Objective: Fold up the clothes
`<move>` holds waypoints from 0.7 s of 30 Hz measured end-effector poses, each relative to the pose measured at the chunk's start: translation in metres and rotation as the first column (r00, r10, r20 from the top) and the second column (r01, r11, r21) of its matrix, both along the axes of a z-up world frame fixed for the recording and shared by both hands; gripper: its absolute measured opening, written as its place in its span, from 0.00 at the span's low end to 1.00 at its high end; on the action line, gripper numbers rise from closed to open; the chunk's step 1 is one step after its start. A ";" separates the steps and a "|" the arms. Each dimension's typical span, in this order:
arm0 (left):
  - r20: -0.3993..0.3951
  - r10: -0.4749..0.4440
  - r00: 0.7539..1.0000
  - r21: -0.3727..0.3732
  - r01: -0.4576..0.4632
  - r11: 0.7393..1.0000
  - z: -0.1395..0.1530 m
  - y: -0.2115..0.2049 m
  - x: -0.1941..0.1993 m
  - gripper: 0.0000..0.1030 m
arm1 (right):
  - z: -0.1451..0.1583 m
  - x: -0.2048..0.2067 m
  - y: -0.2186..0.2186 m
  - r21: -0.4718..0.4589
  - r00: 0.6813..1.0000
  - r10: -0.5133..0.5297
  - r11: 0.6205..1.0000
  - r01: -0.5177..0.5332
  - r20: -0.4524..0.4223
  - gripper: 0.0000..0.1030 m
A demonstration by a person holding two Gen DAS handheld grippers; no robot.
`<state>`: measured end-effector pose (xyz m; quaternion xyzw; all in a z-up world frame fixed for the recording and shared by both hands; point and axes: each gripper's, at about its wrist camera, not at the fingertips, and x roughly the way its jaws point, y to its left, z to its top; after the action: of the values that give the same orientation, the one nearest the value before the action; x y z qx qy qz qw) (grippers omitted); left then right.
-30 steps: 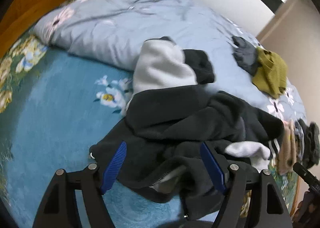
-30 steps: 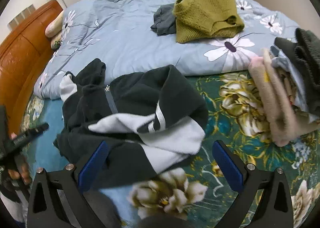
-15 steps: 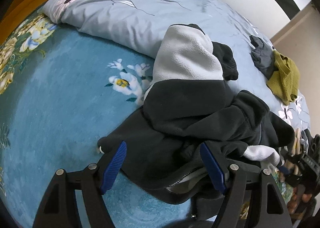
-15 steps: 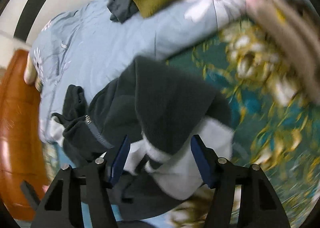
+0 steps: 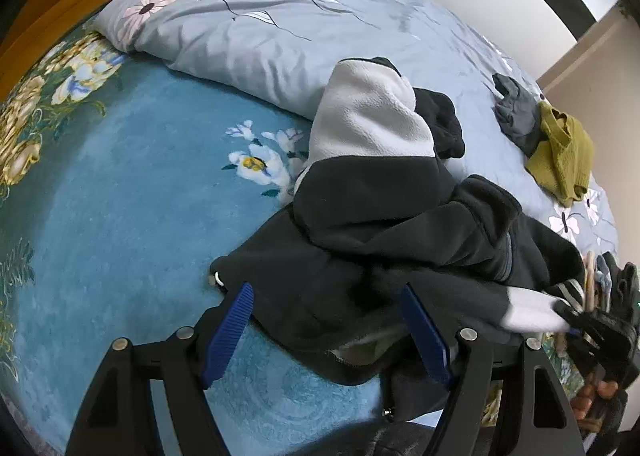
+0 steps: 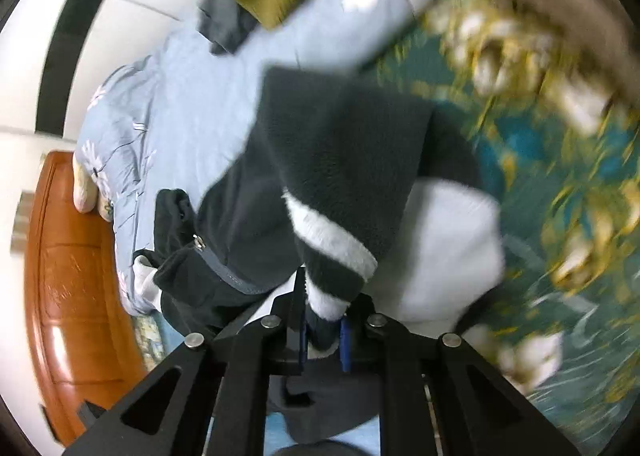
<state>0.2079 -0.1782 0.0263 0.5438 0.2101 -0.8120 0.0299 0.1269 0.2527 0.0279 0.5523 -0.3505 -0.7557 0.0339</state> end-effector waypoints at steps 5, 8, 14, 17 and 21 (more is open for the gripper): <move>0.002 0.002 1.000 0.002 -0.002 1.000 0.000 -0.001 0.000 0.77 | 0.053 0.012 0.042 0.196 0.992 0.037 0.980 -0.013 -0.117 0.11; 0.012 0.004 1.000 0.010 -0.004 1.000 -0.003 0.001 -0.003 0.77 | 0.083 0.023 0.076 0.322 0.986 0.033 0.947 0.022 -0.162 0.11; 0.022 -0.008 1.000 0.031 0.008 0.999 -0.008 0.002 -0.024 0.77 | 0.074 0.041 0.110 0.438 0.993 -0.003 0.897 0.055 -0.120 0.10; 0.002 -0.008 1.000 0.043 0.008 0.999 -0.004 0.001 -0.049 0.77 | 0.046 0.042 0.101 0.437 0.998 0.032 0.899 -0.007 -0.051 0.11; 0.003 0.034 0.999 0.102 -0.034 0.994 -0.006 -0.008 -0.102 0.77 | 0.036 0.048 0.108 0.421 0.999 0.013 0.907 0.006 -0.041 0.11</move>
<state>0.1056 -0.1861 0.0201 0.5414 0.2605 -0.7993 0.0160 0.1750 0.3611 0.0642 0.5311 -0.1778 -0.8248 -0.0771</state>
